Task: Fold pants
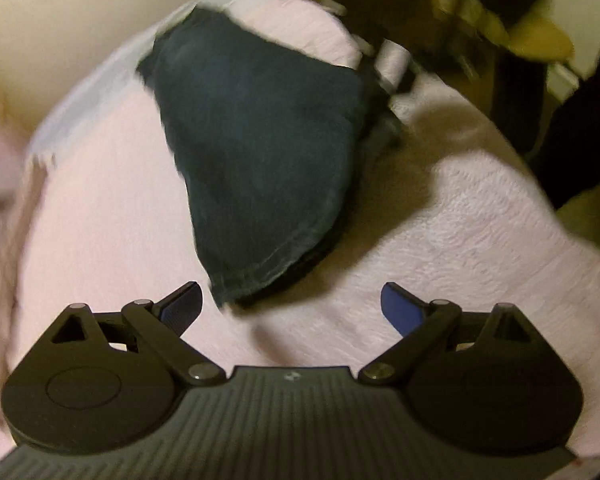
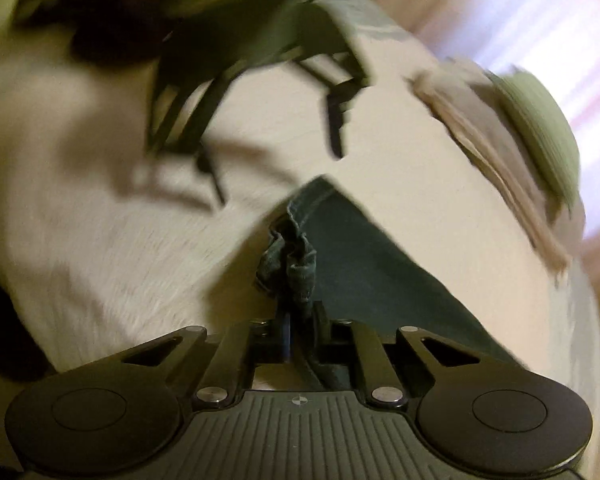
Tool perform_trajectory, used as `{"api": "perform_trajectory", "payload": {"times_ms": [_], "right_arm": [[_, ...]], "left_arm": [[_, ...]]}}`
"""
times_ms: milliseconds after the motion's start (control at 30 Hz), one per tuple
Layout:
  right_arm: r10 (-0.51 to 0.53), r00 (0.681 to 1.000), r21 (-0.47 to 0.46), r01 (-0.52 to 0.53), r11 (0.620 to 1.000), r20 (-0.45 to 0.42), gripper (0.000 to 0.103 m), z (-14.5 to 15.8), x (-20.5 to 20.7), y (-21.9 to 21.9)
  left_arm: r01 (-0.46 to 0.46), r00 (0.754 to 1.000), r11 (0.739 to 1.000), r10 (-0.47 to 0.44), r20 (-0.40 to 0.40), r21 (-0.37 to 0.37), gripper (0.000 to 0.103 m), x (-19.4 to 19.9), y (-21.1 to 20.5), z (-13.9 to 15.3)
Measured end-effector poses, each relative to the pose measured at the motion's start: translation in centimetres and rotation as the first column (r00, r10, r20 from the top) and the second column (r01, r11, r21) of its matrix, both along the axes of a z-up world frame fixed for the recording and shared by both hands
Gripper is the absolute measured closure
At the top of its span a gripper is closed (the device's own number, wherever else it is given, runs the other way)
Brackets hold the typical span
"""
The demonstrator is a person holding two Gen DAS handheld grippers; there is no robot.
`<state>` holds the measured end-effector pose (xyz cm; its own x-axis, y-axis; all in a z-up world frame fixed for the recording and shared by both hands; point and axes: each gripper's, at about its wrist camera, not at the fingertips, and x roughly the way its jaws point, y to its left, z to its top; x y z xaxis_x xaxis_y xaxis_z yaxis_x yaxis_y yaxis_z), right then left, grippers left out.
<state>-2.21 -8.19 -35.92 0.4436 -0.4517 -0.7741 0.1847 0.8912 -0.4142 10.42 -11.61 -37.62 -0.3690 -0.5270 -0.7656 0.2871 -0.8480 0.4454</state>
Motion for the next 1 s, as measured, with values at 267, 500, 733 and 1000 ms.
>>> {"api": "perform_trajectory", "payload": {"times_ms": [267, 500, 733, 1000], "right_arm": [[-0.128, 0.989, 0.134, 0.117, 0.984, 0.075, 0.098, 4.7, -0.3, -4.6], [-0.276, 0.951, 0.231, 0.239, 0.943, 0.142, 0.098, 8.4, -2.6, -5.0], [-0.409, 0.888, 0.289, 0.343, 0.894, 0.209, 0.099, 13.3, -6.0, -7.1], [-0.579, 0.728, 0.328, 0.481, 0.813, 0.367, 0.099, 20.6, -15.1, -14.8]], "left_arm": [[0.136, 0.991, 0.973, -0.132, 0.036, -0.187, 0.012, -1.0, -2.1, 0.2], [0.215, 0.976, 0.962, -0.206, 0.074, -0.166, 0.090, -1.3, -4.8, 1.9], [0.256, 0.966, 0.961, -0.252, 0.054, -0.102, 0.093, -2.7, -9.1, 8.1], [0.295, 0.955, 0.953, -0.292, 0.044, -0.066, 0.093, -11.4, -21.0, 18.6]]}}
